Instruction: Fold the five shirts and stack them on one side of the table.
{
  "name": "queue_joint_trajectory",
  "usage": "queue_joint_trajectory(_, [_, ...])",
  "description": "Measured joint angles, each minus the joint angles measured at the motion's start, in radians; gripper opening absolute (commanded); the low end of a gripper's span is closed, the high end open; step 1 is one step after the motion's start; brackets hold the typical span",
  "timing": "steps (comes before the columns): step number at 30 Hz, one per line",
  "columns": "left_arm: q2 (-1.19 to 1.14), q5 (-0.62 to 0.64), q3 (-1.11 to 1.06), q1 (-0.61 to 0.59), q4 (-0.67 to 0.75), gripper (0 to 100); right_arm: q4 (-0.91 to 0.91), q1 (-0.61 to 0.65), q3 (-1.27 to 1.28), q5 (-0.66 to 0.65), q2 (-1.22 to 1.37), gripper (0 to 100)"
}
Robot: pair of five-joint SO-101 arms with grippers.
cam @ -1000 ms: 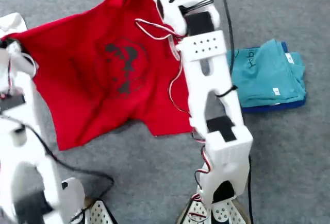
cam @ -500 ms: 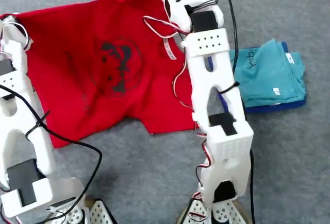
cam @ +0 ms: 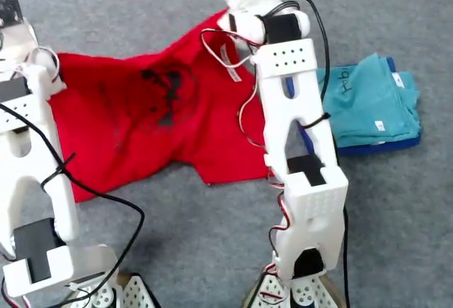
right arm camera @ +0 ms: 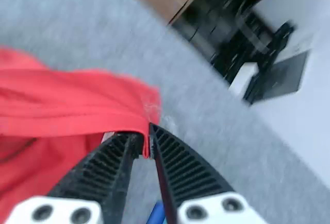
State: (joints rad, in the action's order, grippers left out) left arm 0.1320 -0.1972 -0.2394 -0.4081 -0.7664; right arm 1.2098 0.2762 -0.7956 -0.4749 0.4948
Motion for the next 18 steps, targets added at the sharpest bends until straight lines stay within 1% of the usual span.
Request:
queue_joint_trajectory(5, [0.026,0.000,-0.173,0.018,0.012,2,0.209,0.000,-0.002,-0.055,0.000,0.2])
queue_joint_trajectory(9, [0.110,0.000,-0.382,0.072,0.115,2,0.282,-0.025,0.041,-0.064,-0.002,0.2])
queue_joint_trajectory(11, [0.137,0.000,-0.474,0.077,0.170,2,0.310,-0.048,0.098,-0.087,-0.017,0.2])
queue_joint_trajectory(13, [0.141,0.035,-0.534,0.075,0.212,2,0.328,-0.063,0.175,-0.115,-0.057,0.2])
queue_joint_trajectory(16, [0.141,0.109,-0.549,0.029,0.229,2,0.325,-0.061,0.334,-0.141,-0.153,0.2])
queue_joint_trajectory(18, [0.141,0.124,-0.552,-0.003,0.226,2,0.284,-0.060,0.460,-0.146,-0.239,0.2])
